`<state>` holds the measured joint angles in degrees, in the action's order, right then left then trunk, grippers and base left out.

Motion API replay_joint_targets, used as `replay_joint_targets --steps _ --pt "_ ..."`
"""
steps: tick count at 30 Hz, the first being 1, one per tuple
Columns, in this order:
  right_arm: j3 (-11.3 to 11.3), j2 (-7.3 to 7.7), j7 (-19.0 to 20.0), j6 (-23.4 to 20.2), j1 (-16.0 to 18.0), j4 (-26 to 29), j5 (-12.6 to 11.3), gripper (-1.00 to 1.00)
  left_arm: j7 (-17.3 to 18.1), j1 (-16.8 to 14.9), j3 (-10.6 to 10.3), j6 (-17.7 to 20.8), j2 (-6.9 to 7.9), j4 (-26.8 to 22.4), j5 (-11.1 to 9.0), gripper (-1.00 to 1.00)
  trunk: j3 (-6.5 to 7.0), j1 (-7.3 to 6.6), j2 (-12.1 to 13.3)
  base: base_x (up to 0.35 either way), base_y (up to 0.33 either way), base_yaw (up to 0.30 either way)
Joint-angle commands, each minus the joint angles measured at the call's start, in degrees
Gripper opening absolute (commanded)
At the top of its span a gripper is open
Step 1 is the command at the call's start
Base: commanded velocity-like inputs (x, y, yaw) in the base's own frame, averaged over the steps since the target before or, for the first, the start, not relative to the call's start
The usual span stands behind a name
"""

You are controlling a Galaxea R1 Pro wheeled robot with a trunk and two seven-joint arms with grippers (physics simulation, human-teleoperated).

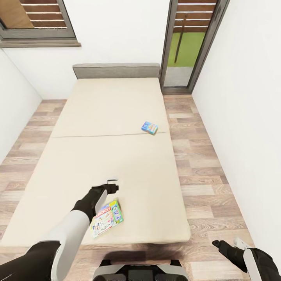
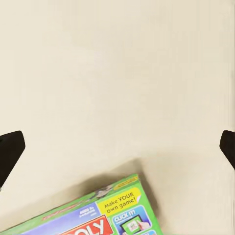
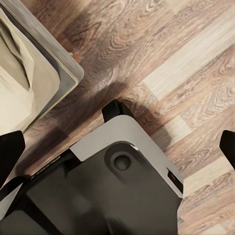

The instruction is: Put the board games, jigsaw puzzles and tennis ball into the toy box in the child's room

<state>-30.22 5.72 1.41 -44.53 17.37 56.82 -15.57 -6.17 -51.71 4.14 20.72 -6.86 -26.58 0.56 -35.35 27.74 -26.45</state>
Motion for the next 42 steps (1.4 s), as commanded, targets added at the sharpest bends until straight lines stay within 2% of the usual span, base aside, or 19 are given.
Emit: replay_joint_targets --steps 1,12,26,42 --pt "-0.1 -0.01 0.2 -0.3 0.0 0.1 0.0 1.0 -0.1 -0.6 0.3 0.7 -0.17 -0.2 0.1 1.0 -0.16 0.02 -0.1 0.0 0.0 0.0" --pt "-0.1 -0.01 0.2 -0.3 0.0 0.0 0.0 1.0 -0.1 -1.7 0.3 1.4 -0.97 -0.2 0.0 1.0 -1.2 0.02 -0.1 0.0 0.0 0.0" --pt "-0.1 -0.01 0.2 -0.3 0.0 0.0 0.0 1.0 -0.1 -1.8 0.2 1.3 -0.97 1.0 0.1 1.0 -2.52 0.02 -0.1 0.0 0.0 0.0" --pt "0.0 -0.01 0.4 -0.2 0.0 0.1 0.2 1.0 -0.1 -1.8 -0.2 0.7 -0.78 2.3 2.8 1.0 -3.75 0.02 -0.1 0.0 0.0 0.0"
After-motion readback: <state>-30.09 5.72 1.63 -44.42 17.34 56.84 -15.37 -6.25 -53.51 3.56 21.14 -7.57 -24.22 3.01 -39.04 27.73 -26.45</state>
